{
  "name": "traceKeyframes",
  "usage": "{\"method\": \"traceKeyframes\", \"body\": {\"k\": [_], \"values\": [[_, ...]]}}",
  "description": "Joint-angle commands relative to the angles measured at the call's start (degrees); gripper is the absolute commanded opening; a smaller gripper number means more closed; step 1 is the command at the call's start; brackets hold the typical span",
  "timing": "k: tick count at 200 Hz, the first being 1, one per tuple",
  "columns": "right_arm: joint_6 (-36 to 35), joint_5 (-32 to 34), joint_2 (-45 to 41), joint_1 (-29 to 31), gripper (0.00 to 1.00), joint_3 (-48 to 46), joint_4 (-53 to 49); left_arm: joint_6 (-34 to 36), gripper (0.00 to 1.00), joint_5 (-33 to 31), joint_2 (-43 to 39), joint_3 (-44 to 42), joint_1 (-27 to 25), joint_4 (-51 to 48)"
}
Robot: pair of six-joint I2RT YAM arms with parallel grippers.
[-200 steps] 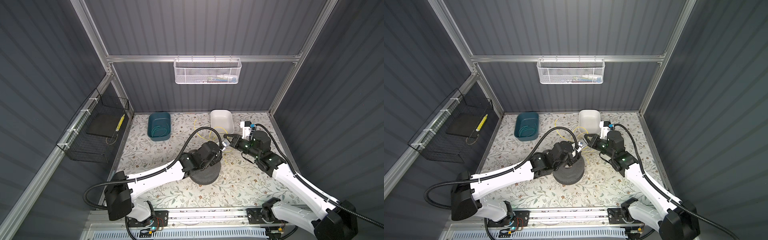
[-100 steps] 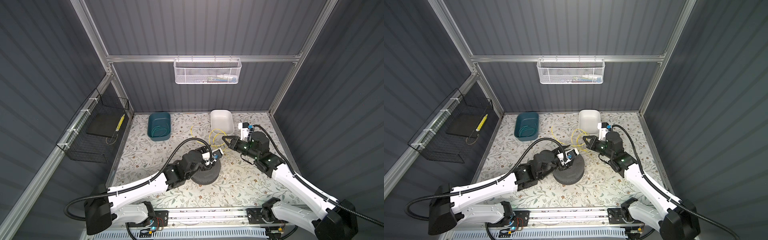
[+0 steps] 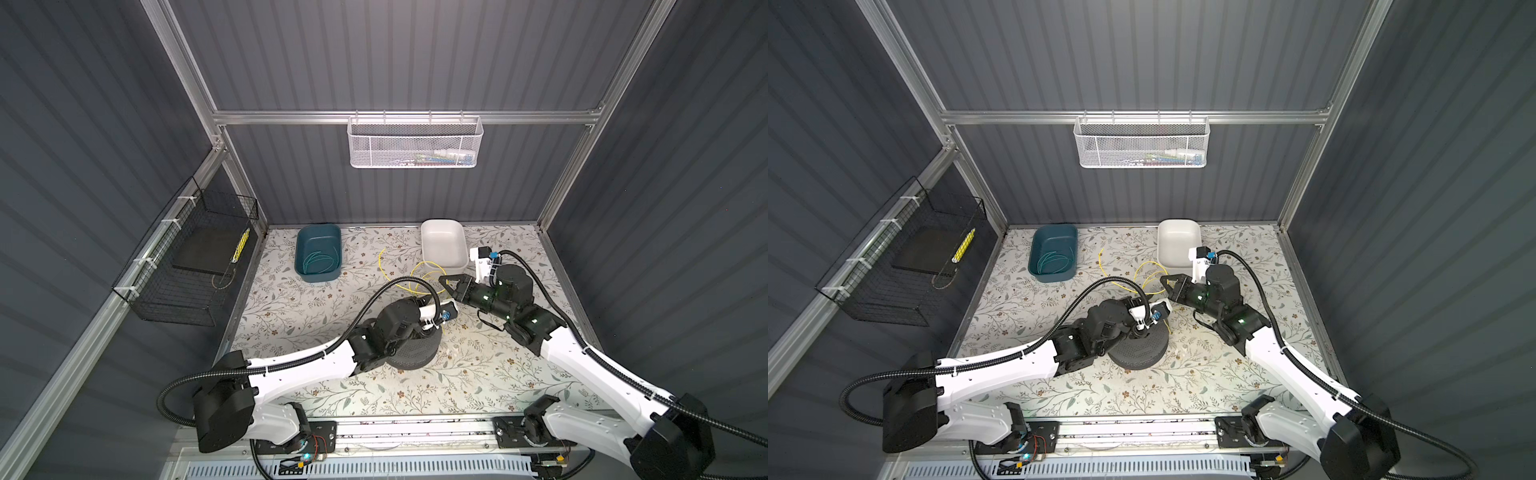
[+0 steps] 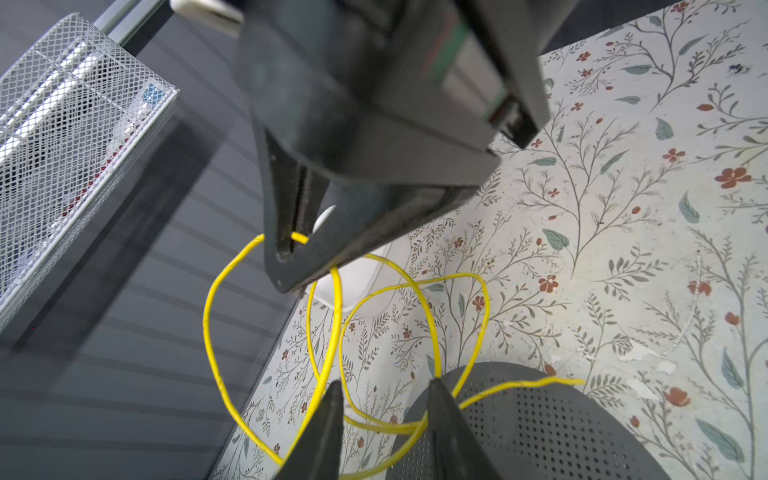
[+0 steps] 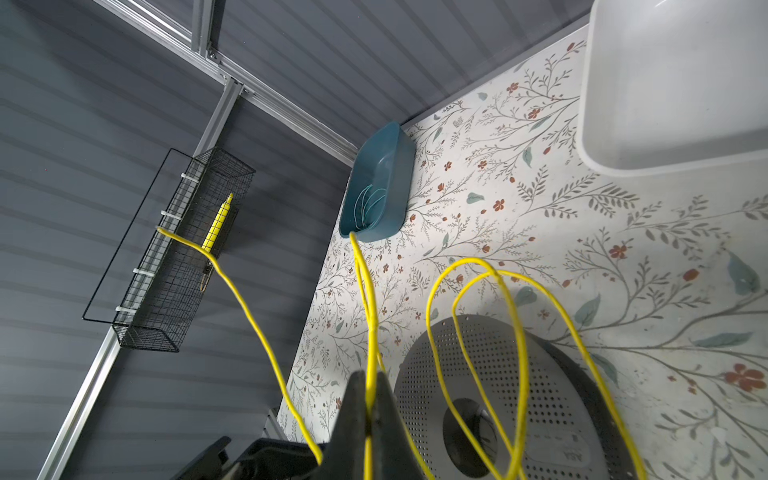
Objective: Wrap the cables
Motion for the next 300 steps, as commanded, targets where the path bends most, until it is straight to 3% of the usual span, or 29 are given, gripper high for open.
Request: {"method": "traceKeyframes", "body": {"k": [1, 56, 119, 141, 188, 214, 257, 300], "values": [[-2.1, 0.3, 0.3, 0.5, 0.0, -0.1, -1.6, -1.5, 0.36, -0.3, -3.1, 0.7, -0.3, 3.3], [-2.4, 1.0, 1.4, 0.3, 0.0, 0.1, -1.3, -2.9, 0.54, 3.7, -6.9, 1.8, -0.6, -5.9], [-1.2, -0.9, 1.4, 0.8, 0.0, 0.4, -1.0, -1.0, 0.55, 3.7, -0.8, 3.8, -0.6, -6.7], [-1.1, -0.9, 1.2, 1.3, 0.0, 0.2, -1.1, -0.8, 0.49, 1.7, 0.6, 4.1, -0.6, -5.7], [-1.8, -2.8, 1.1, 2.4, 0.0, 0.0, -1.7, 0.0, 0.27, -2.2, -0.5, 2.3, -0.6, -0.6], [-2.0, -3.2, 0.7, 2.9, 0.0, 0.1, -1.8, 0.4, 0.22, -2.5, -0.6, 2.3, -0.6, -2.5], [-1.9, -3.4, 0.4, 3.0, 0.0, 0.6, -2.0, 0.6, 0.03, -3.0, -0.3, 2.6, -0.6, -4.5], [-1.8, -4.2, -0.1, 3.0, 0.0, 1.2, -2.3, 0.4, 0.0, -3.3, -0.4, 2.4, -0.6, -5.5]]}}
